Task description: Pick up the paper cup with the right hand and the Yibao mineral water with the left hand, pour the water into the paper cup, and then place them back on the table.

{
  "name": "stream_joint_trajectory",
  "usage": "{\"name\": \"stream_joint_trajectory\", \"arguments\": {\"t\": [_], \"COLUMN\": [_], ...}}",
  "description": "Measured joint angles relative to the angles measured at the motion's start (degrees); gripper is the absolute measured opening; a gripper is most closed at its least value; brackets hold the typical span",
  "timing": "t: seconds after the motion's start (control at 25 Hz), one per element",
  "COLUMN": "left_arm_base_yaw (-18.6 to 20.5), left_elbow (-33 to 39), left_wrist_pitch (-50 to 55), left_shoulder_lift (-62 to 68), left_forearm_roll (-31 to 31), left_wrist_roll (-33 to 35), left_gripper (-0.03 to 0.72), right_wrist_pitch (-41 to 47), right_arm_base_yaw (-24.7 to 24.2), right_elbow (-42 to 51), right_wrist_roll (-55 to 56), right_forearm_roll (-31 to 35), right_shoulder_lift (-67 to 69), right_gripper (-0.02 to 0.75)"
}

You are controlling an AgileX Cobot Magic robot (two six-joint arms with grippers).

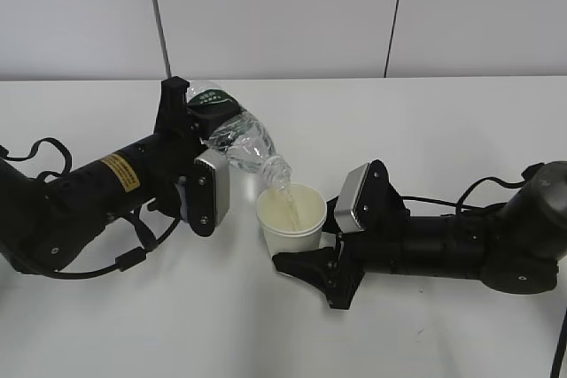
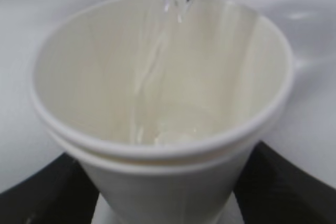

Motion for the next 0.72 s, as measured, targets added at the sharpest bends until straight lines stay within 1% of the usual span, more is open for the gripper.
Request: {"name": "stream_joint_trajectory", "arguments": {"t": [0.32,0.48,0.72], "left_arm_base_yaw": [0.0,0.0,0.0], "left_elbow": [0.0,0.0,0.0], "left_wrist_pitch": [0.0,-0.1,-0.3], "left_shoulder_lift": [0.0,0.0,0.0], "left_forearm_roll": [0.0,0.0,0.0], "left_wrist_roll": [0.2,0.4,2.3], "left_gripper": [0.322,0.322,0.322], "right_wrist_pitch": [0.0,-0.2,-0.3], "right_arm_base_yaw": [0.0,0.0,0.0], "right_elbow": [0.0,0.0,0.0], "right_wrist_roll": [0.0,0.0,0.0], "right_forearm_roll": [-0.4,-1.9,-2.0], "right_shoulder_lift": [0.0,0.0,0.0], "right_gripper": [0.553,0.553,0.553]}}
